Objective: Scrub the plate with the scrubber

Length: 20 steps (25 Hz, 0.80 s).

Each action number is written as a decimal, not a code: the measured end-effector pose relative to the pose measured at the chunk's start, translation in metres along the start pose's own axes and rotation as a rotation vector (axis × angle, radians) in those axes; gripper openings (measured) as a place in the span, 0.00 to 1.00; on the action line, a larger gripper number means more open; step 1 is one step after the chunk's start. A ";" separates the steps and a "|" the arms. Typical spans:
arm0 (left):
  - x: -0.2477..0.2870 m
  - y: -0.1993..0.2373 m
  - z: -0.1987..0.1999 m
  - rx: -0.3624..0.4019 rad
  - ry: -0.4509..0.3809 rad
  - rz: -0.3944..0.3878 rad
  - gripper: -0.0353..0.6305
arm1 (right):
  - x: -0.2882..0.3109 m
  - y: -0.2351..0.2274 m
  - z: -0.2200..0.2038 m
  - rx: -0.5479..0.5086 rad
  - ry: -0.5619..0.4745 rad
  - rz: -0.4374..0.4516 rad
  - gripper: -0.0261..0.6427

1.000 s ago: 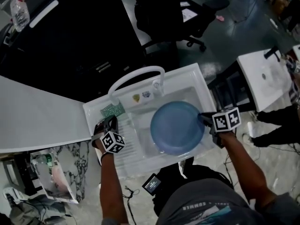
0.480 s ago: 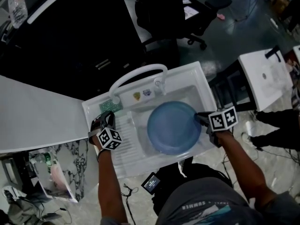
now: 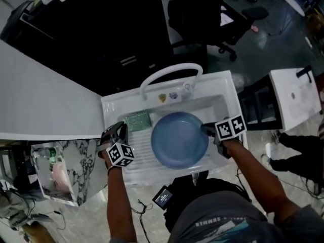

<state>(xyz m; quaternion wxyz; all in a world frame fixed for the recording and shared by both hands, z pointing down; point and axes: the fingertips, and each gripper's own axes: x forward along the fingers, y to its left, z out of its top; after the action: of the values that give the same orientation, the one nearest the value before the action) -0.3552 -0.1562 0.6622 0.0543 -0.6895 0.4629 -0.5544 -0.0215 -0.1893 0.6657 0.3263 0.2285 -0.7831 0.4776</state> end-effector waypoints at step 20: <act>-0.126 0.022 -0.033 -0.155 -0.011 0.245 0.06 | 0.109 0.082 -0.017 -0.061 0.179 0.118 0.12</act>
<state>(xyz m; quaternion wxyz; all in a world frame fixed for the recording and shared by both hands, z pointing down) -0.3892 -0.0661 0.5723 0.0705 -0.6332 0.5847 -0.5022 -0.1461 -0.1427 0.7018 0.3730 0.1284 -0.7771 0.4904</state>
